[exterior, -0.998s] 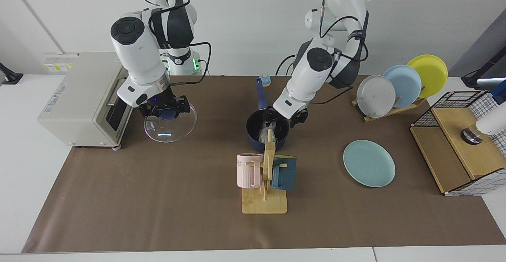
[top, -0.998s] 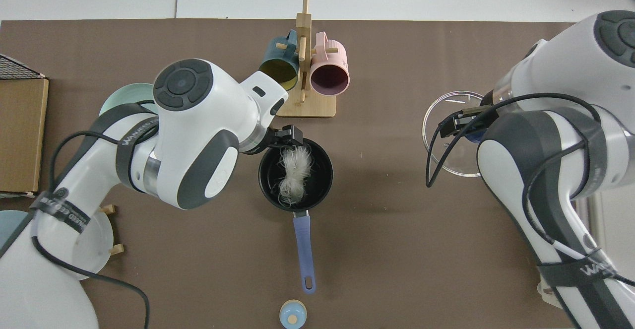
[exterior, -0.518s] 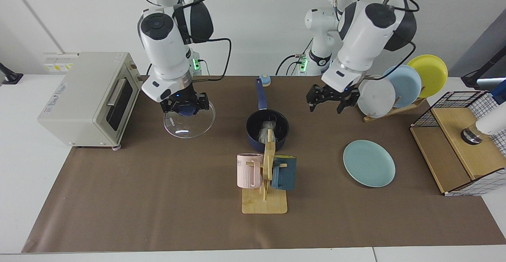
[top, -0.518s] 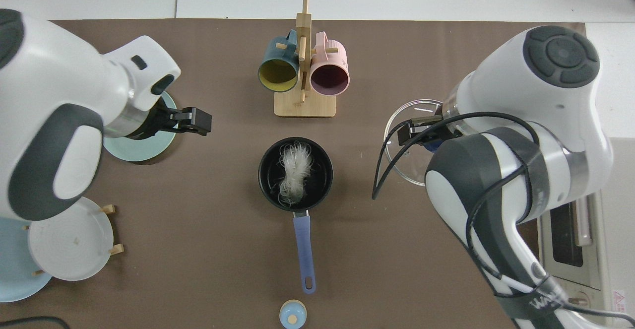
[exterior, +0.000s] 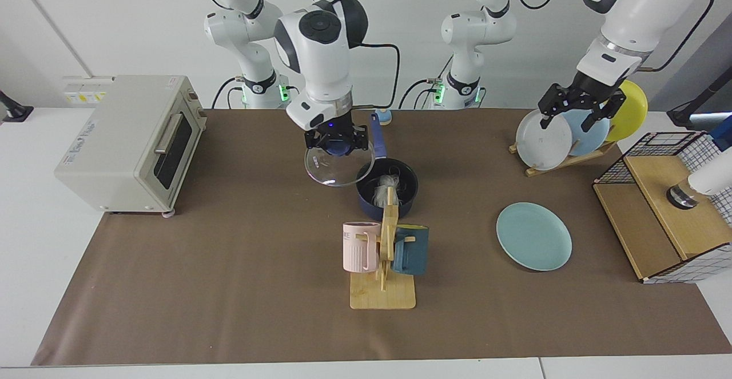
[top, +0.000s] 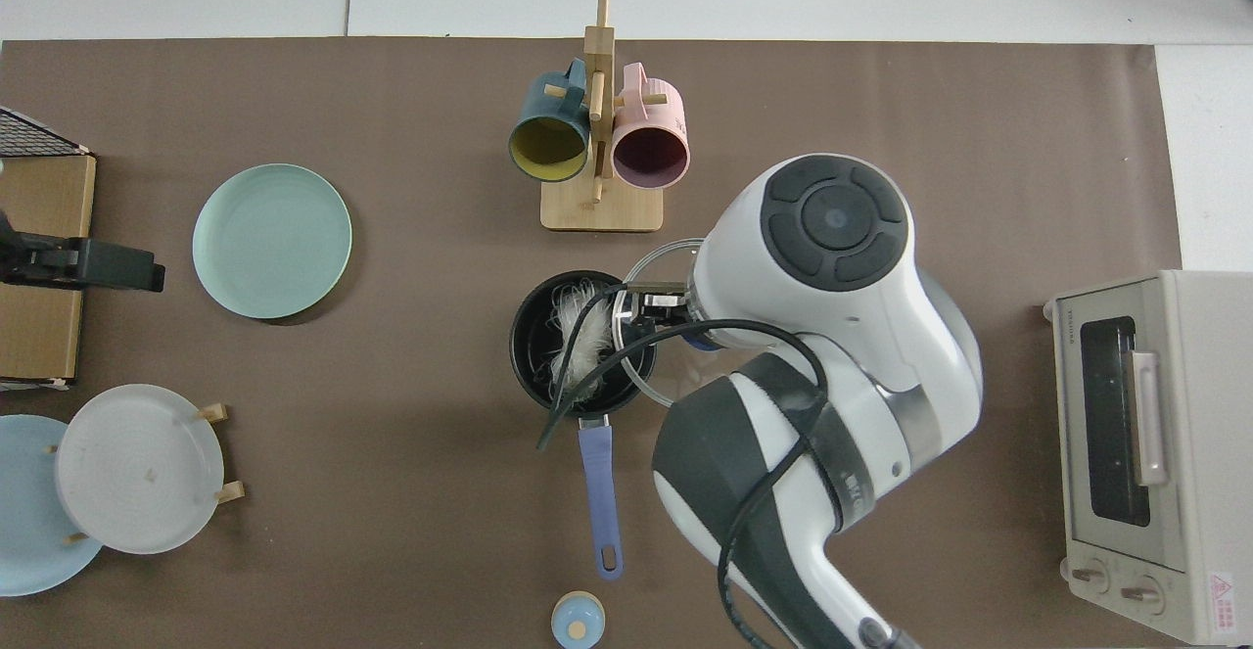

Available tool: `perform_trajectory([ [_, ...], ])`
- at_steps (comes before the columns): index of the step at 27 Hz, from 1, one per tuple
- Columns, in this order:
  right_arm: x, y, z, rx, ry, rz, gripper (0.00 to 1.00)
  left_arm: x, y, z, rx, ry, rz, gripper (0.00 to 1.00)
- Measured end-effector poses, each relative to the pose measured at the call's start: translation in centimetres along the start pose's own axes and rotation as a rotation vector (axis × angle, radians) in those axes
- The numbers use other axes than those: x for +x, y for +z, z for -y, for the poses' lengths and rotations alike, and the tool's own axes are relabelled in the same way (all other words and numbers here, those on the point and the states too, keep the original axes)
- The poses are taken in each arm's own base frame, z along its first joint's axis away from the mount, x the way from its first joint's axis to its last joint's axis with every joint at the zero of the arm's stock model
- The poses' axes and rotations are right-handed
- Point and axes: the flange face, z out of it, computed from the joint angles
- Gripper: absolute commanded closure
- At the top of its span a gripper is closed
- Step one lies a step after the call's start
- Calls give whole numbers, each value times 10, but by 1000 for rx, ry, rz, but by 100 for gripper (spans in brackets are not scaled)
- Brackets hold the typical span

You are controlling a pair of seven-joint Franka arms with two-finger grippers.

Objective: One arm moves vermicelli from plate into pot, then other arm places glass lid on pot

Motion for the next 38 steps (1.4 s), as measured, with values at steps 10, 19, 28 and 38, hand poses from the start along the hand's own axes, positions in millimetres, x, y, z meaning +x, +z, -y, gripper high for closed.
perform_trajectory([
  [10,-26,45,68,-45,76,-13,100,-3,14,7,23,26,33,0],
  [19,-11,74,93,-53,114,-22,100,-3,18,8,34,29,44,0],
  [28,-10,101,112,-66,121,-25,100,-3,17,4,35,36,42,0],
  [38,-14,115,123,-76,135,-46,100,-2,17,1,35,41,42,0],
])
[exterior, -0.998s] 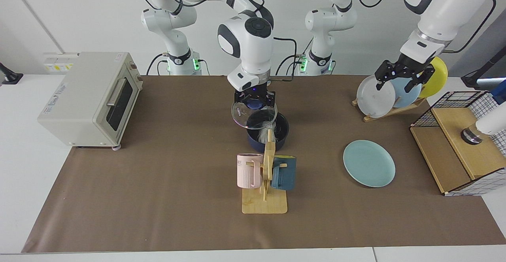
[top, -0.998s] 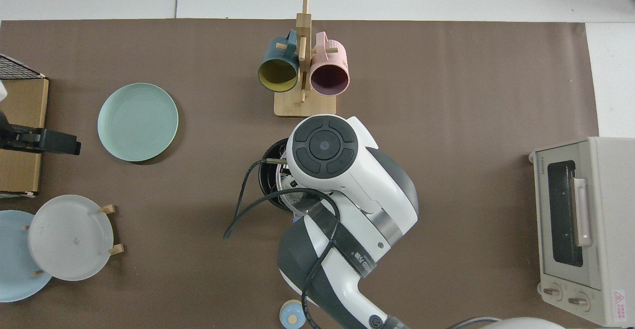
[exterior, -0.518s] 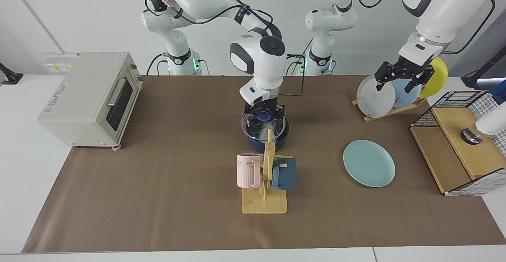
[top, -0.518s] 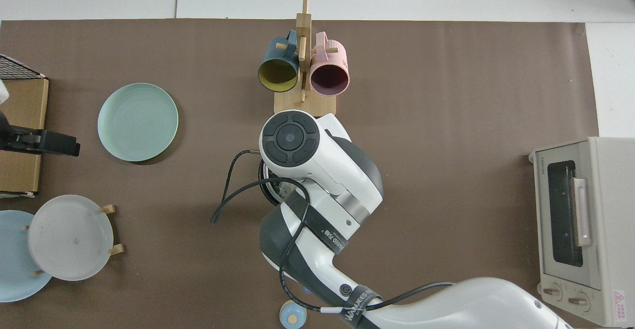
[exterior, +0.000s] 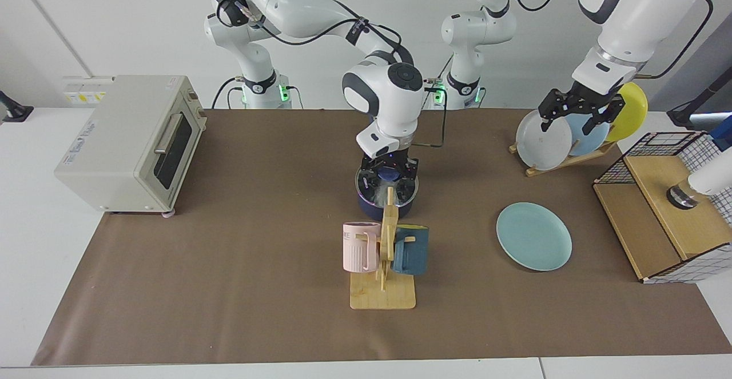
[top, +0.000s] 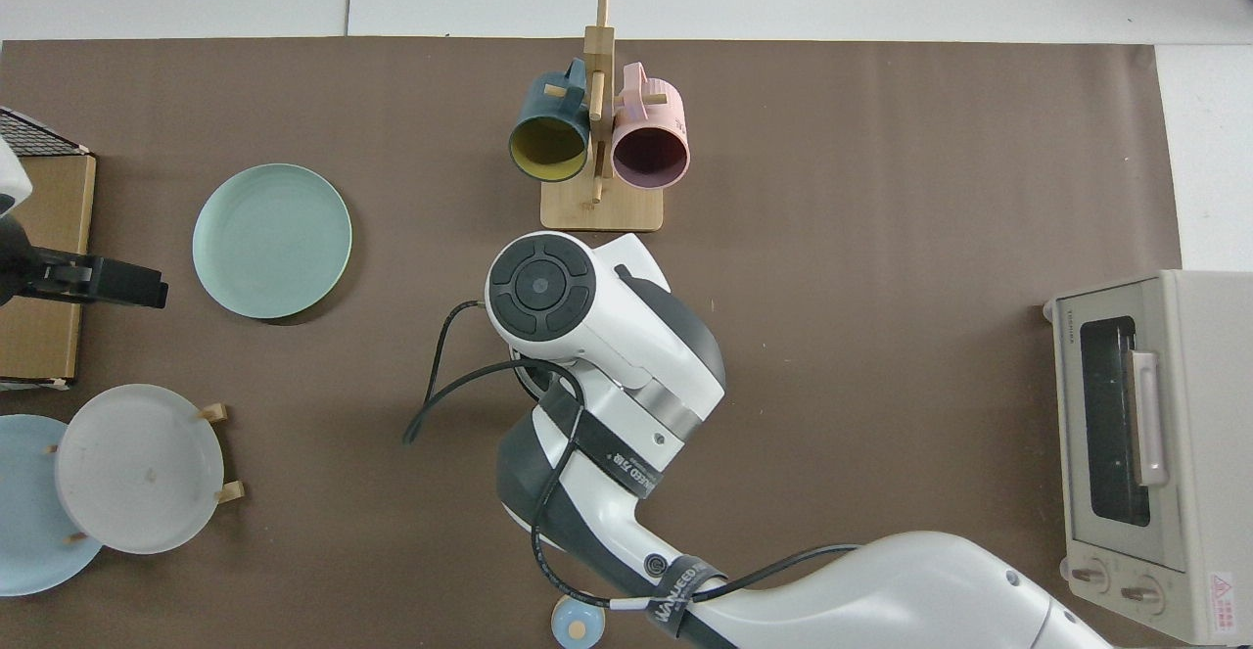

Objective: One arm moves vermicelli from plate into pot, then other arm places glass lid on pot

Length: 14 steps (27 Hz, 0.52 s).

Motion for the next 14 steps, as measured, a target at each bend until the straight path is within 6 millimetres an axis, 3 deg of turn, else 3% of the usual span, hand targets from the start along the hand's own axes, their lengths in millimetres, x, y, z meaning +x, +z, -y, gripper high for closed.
perform_trajectory([
  [14,-6,3,6,-2,0,1,100,0,0,0,0,0,0,0],
])
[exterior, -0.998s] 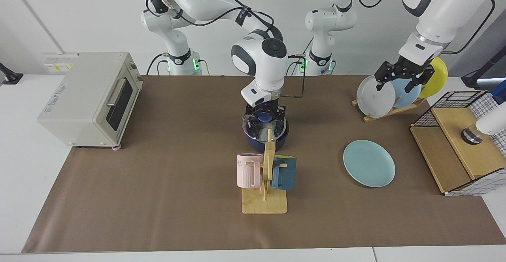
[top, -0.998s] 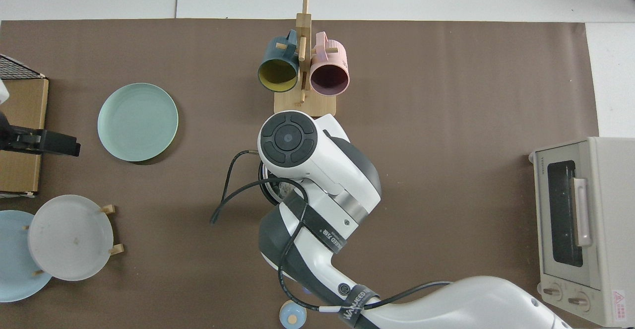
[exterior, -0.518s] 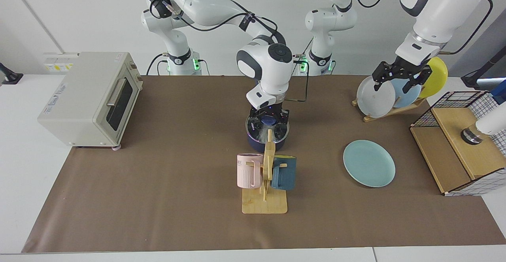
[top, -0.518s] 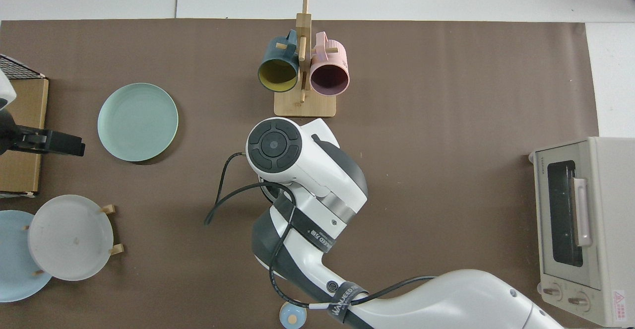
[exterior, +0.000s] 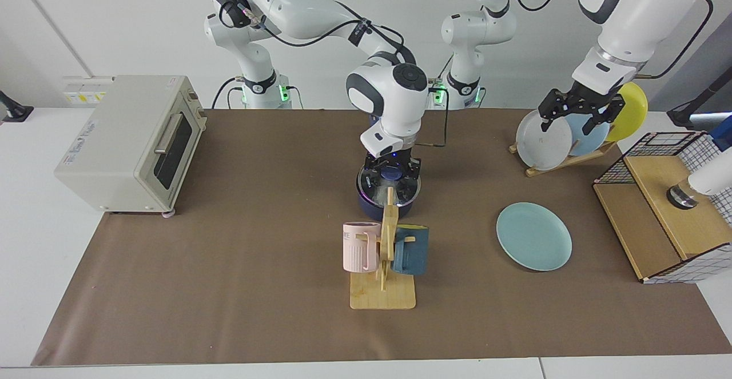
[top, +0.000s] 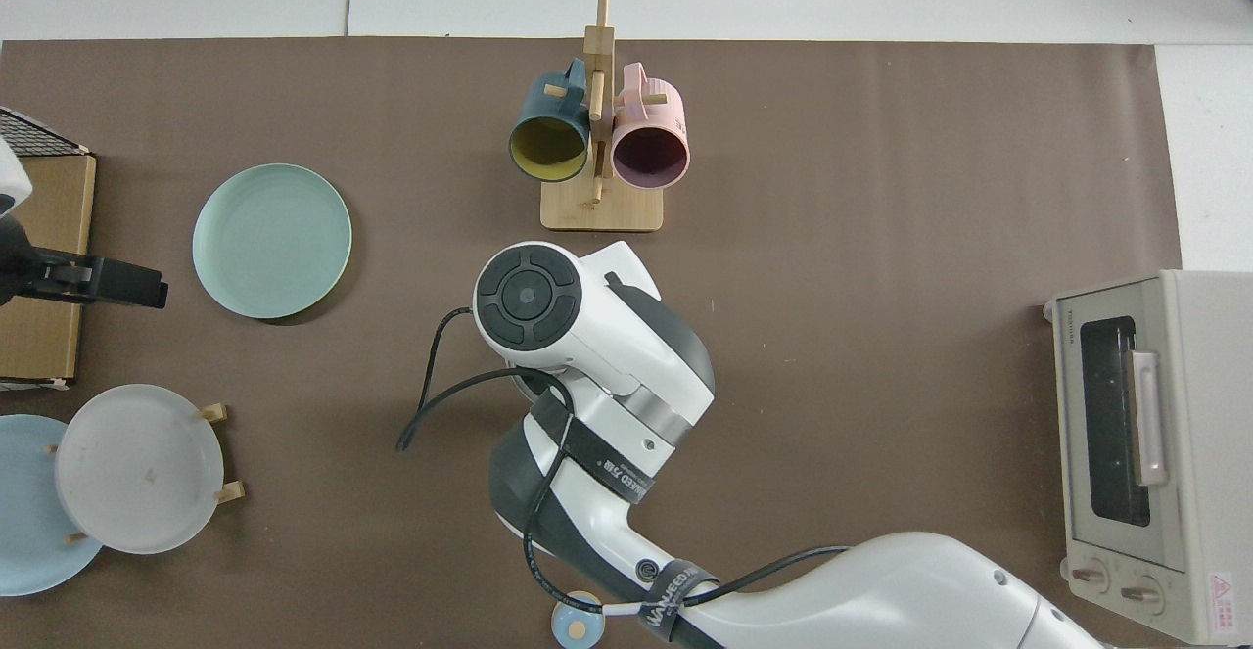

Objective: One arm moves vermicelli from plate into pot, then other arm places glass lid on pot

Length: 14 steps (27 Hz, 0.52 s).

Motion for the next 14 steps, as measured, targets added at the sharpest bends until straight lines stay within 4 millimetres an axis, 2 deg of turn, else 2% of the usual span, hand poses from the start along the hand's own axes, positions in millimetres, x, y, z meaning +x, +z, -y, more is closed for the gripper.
perform_trajectory([
  [14,6,1,-5,2,15,9,100,0,0,0,0,0,0,0],
])
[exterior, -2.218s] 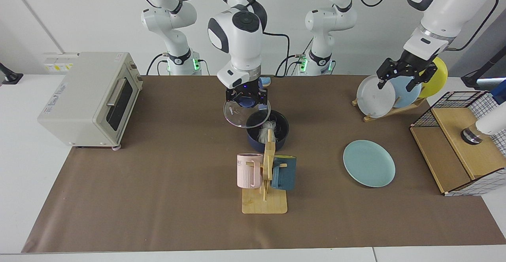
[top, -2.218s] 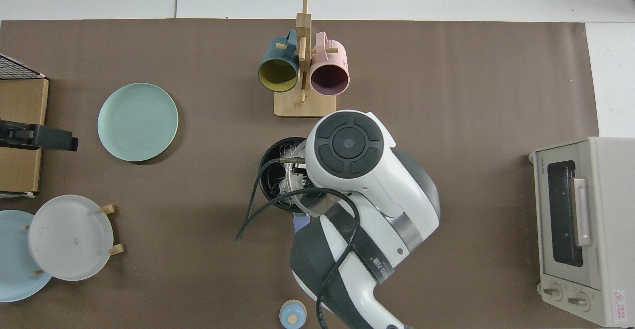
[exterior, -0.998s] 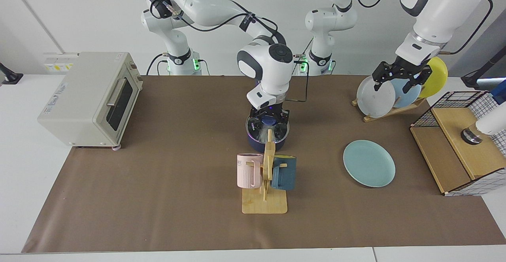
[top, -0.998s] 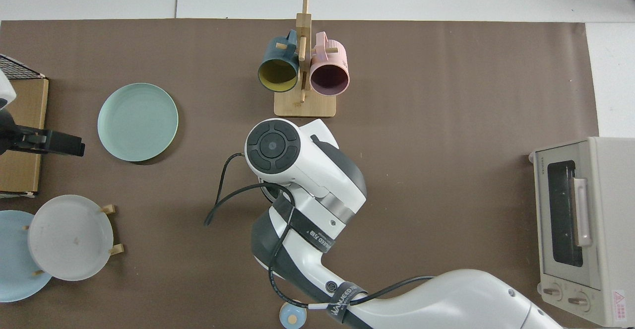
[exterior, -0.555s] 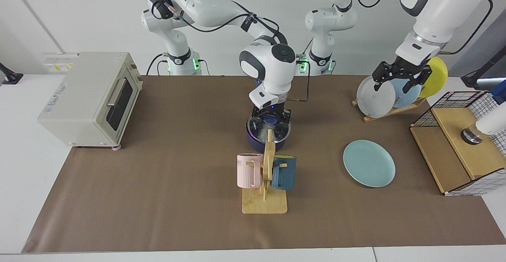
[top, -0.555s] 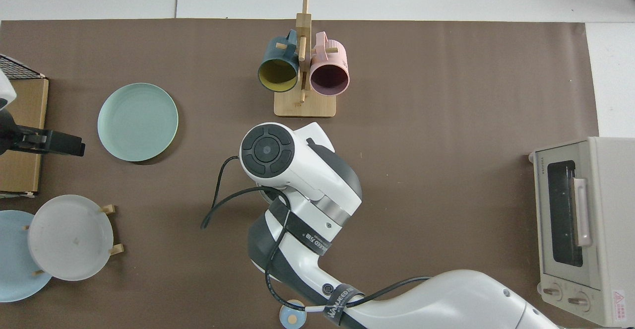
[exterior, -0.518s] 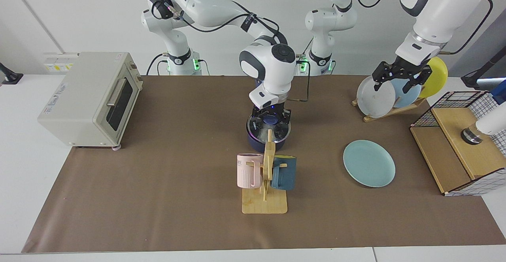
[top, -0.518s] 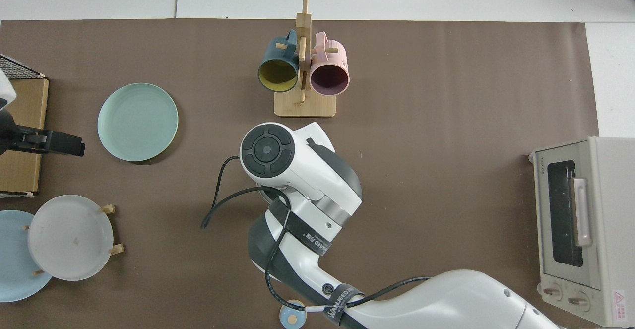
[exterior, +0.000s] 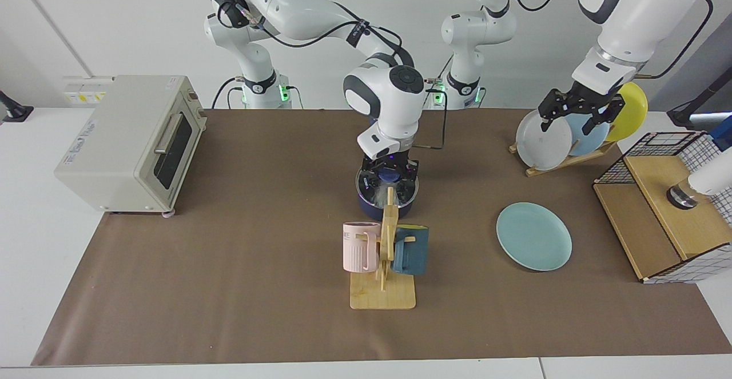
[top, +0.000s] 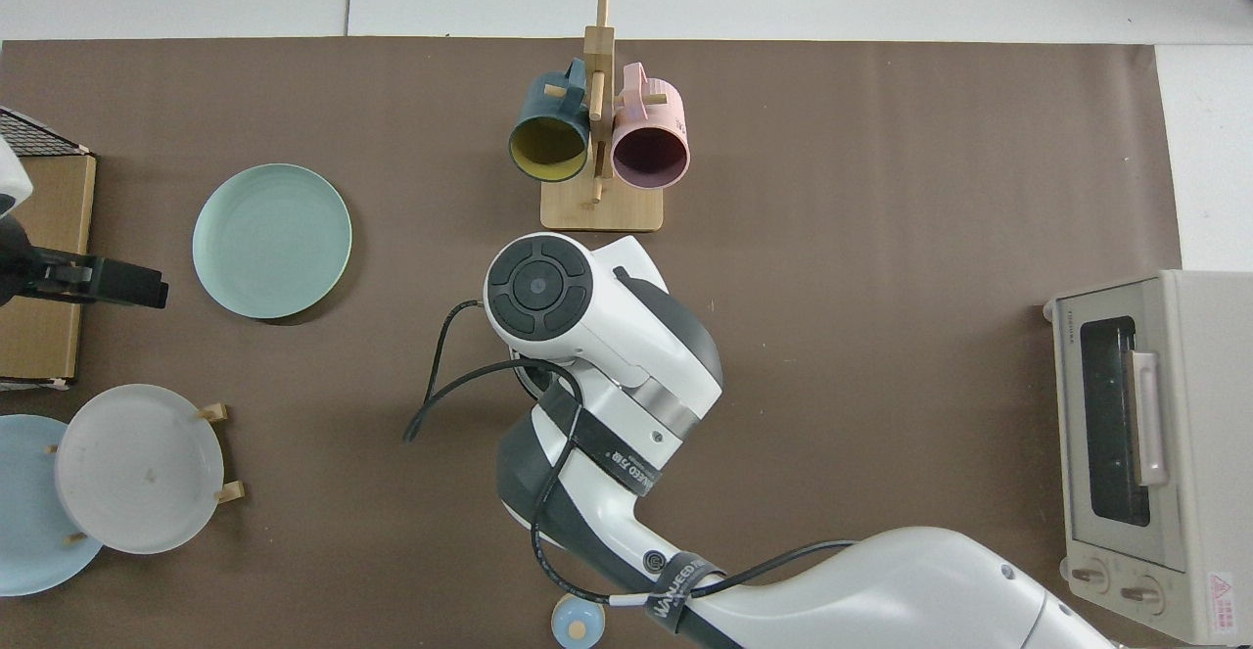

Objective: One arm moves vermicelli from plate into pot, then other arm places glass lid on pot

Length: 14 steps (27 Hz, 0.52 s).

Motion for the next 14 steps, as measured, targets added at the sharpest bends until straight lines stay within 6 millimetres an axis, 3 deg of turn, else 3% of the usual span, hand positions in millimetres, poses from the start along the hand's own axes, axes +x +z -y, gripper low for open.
perform_trajectory([
  [14,-1,1,0,10,19,20,100,0,0,0,0,0,0,0],
])
